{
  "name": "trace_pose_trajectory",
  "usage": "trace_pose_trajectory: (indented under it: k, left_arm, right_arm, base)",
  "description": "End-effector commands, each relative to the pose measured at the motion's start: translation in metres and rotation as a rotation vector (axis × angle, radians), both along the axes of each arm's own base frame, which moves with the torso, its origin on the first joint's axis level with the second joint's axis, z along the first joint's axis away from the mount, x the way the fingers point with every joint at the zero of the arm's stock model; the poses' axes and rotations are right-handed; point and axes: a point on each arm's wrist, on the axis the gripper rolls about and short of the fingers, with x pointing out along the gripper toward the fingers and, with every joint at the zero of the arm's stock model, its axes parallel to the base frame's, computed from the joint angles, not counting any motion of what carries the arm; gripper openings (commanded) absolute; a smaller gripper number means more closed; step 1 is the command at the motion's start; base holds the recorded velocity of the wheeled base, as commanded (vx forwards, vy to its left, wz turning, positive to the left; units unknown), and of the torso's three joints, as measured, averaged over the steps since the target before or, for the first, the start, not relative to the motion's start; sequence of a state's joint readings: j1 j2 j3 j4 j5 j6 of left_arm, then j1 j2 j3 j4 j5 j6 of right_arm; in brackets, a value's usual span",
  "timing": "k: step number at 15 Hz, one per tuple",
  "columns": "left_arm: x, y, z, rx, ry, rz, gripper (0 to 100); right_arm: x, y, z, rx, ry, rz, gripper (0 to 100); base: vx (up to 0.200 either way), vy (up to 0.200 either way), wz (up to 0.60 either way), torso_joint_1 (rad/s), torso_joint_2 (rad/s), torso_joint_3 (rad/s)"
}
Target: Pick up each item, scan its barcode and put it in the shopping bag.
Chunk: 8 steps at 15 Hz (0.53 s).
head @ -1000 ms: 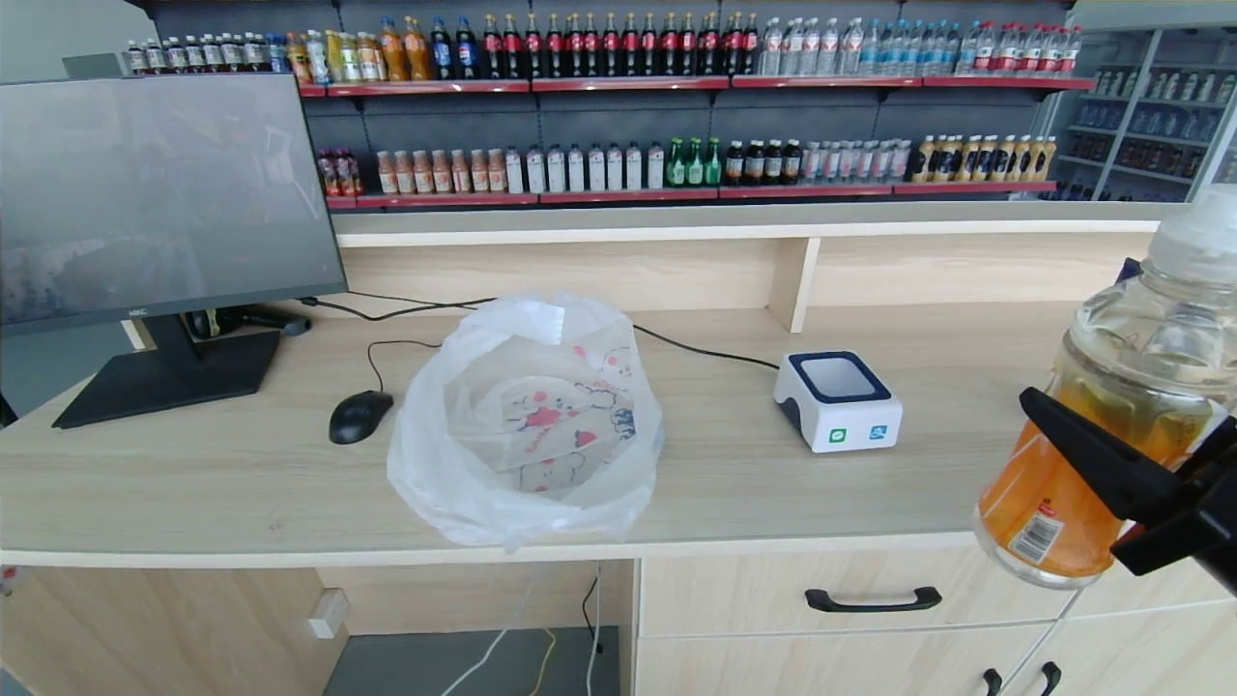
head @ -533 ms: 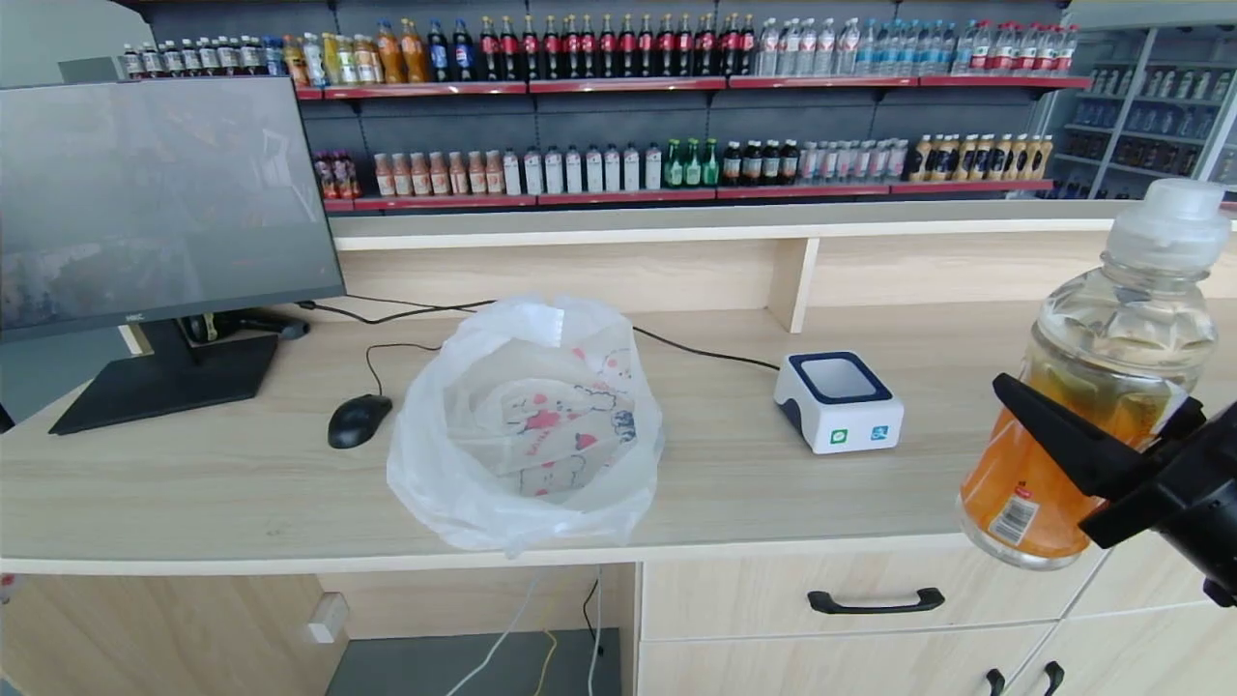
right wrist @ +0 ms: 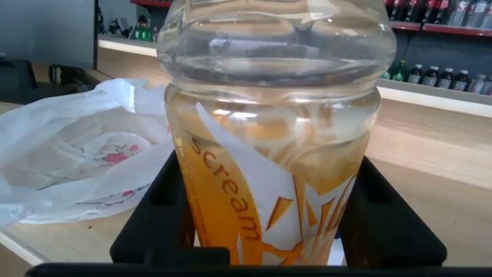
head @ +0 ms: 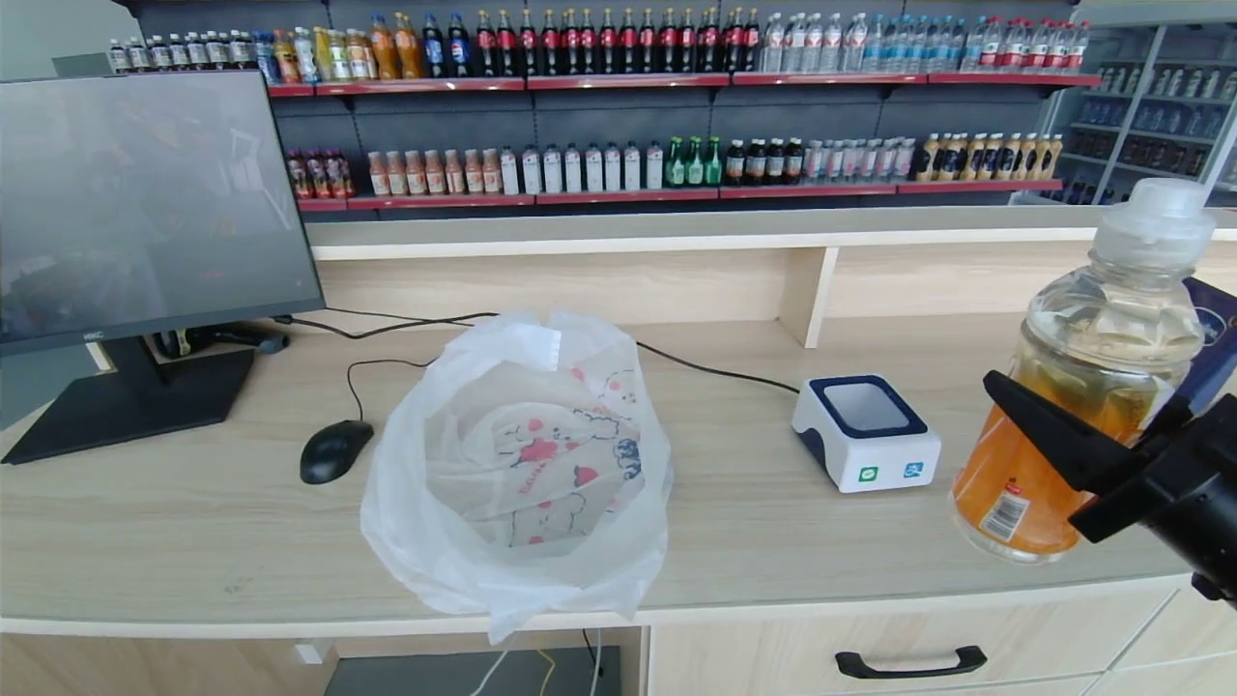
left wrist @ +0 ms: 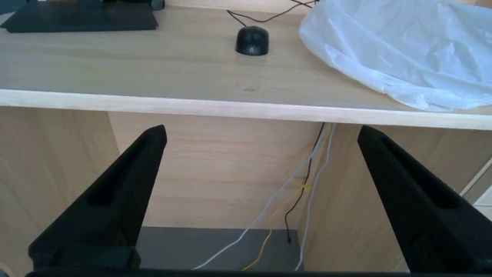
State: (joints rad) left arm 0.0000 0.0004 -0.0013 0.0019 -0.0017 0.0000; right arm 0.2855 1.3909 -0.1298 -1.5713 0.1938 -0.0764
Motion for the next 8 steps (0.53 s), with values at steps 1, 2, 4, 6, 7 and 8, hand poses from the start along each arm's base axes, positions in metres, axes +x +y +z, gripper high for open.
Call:
trace_pose_trajectory:
  k: [1,2,4,6,7,8]
  left_arm:
    - [0.0,0.0,0.0,0.0,-0.001,0.0,100]
    - [0.0,0.0,0.0,0.0,-0.001,0.0,100]
    - [0.0,0.0,0.0,0.0,-0.001,0.002,100]
    - [0.0,0.0,0.0,0.002,-0.001,0.0,100]
    - [0.0,0.0,0.0,0.002,-0.001,0.0,100]
    - [0.0,0.0,0.0,0.002,-0.001,0.0,100]
  right_arm:
    - [0.001,0.0,-0.001,-0.002,0.003,0.001,0]
    - [0.001,0.0,-0.001,-0.002,0.003,0.001,0]
    - [0.001,0.001,0.001,-0.001,-0.005,0.005,0]
    - [0.013,0.004,0.007,0.002,-0.025,0.012,0]
    - [0.021,0.006,0.01,0.0,-0.035,0.009,0]
    - [0.031,0.009,0.014,-0.007,-0.052,0.001,0]
  base:
    - [0.0,0.0,0.0,0.0,0.0,0.0]
    - [0.0,0.0,0.0,0.0,0.0,0.0]
    - [0.0,0.0,0.0,0.0,0.0,0.0]
    - [0.0,0.0,0.0,0.0,0.0,0.0]
    - [0.0,0.0,0.0,0.0,0.0,0.0]
    - [0.0,0.0,0.0,0.0,0.0,0.0]
